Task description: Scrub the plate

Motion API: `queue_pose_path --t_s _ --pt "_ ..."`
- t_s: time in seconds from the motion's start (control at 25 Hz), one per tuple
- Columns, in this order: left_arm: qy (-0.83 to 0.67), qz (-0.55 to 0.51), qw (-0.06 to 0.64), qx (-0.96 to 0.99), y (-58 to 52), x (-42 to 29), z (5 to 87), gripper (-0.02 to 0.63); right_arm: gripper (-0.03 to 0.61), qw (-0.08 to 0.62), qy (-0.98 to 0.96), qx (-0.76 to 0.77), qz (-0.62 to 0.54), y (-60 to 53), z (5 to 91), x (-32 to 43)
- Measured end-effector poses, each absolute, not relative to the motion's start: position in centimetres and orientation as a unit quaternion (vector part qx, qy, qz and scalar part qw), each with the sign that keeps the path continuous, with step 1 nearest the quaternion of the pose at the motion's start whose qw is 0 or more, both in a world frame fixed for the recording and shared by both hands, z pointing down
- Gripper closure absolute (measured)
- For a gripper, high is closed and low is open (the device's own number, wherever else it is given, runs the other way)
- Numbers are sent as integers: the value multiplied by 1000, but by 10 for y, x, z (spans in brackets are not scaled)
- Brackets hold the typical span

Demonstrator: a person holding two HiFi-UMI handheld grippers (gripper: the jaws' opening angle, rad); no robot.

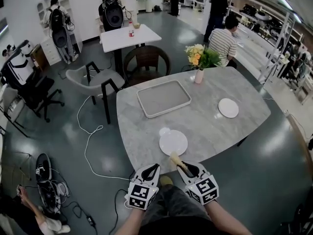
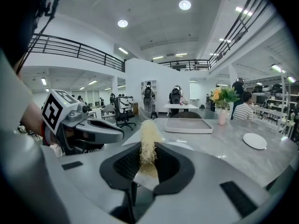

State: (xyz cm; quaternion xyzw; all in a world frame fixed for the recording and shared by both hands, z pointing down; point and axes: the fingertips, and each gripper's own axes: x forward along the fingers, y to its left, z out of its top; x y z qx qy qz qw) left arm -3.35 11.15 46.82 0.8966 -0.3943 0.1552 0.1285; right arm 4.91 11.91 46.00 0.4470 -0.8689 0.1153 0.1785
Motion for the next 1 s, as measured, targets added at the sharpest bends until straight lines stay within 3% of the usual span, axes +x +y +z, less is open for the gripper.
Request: queue_pose_path --t_s 1.0 --pt "-396 151 107 900 166 -45 459 591 503 158 -870 456 99 173 442 38"
